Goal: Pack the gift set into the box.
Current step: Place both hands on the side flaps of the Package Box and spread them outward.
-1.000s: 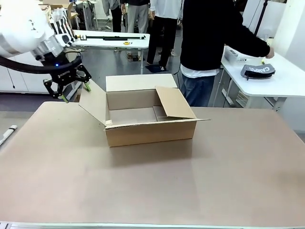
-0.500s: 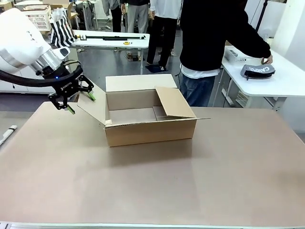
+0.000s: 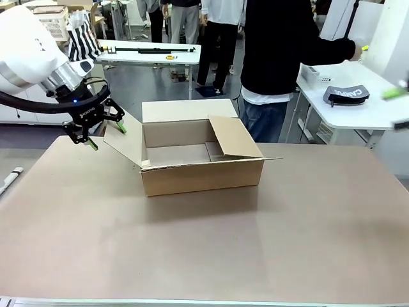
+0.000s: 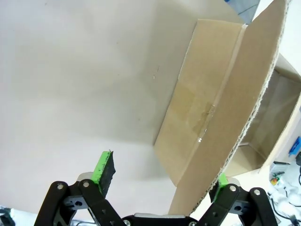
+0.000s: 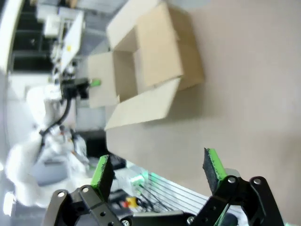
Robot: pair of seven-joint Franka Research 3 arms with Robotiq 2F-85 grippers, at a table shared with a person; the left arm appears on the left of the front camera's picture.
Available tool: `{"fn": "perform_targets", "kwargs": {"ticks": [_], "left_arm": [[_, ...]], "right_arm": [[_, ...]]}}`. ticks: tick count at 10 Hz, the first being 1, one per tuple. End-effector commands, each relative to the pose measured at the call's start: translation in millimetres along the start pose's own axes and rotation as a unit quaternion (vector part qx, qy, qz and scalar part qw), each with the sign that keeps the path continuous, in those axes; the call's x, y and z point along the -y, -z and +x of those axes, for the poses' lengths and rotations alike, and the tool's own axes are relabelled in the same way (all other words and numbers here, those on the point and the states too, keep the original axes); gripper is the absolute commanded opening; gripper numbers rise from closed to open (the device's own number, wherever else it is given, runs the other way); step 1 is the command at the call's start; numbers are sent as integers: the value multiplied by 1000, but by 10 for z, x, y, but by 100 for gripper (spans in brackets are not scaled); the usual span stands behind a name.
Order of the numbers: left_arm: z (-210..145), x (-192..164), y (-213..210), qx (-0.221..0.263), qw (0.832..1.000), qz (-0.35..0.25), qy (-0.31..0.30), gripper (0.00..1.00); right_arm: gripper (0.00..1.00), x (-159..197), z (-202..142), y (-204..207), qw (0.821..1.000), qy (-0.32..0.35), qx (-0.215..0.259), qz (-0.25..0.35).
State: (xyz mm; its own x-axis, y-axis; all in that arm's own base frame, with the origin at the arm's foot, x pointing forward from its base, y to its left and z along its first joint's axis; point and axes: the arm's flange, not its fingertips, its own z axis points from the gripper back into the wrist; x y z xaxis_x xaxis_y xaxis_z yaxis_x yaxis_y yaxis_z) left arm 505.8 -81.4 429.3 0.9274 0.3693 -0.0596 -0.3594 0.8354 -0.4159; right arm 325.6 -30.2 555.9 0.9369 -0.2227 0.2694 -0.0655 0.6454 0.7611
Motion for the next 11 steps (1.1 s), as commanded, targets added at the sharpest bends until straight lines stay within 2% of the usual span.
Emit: {"fn": "perform_targets", "kwargs": {"ticks": [1,2,3,4,5,7,8,9,10,11], "left_arm": [[-13,14,-31,5,1000,9,-8,100],[-13,14,-31,5,1000,9,-8,100],[-13,14,-31,5,1000,9,-8,100],[-13,14,-31,5,1000,9,-8,100],[-13,14,-31,5,1000,9,-8,100],[-13,14,-31,5,1000,9,-8,100],[-13,14,-31,5,1000,9,-8,100],[-13,14,-31,5,1000,9,-8,100],[-13,14,-31,5,1000,9,-8,100],[-13,14,-31,5,1000,9,-8,100]], "right_arm": [[100,-681,339,766,993,-110,-39,-12],[100,-966,207,1196,987,-145,-63,-14],[100,-1145,23,1534,980,-184,-65,-32],[100,-1179,-215,1749,965,-249,-48,-59],[100,-1258,-68,1384,985,-149,-86,-26],[100,-1258,-68,1384,985,-149,-86,-26],[100,-1337,-155,1635,979,-184,-85,-36],[100,-1418,194,2101,982,-127,-68,-125],[100,-1558,483,2499,975,-139,-41,-167],[100,-1711,673,2877,967,-162,-41,-194]]}}
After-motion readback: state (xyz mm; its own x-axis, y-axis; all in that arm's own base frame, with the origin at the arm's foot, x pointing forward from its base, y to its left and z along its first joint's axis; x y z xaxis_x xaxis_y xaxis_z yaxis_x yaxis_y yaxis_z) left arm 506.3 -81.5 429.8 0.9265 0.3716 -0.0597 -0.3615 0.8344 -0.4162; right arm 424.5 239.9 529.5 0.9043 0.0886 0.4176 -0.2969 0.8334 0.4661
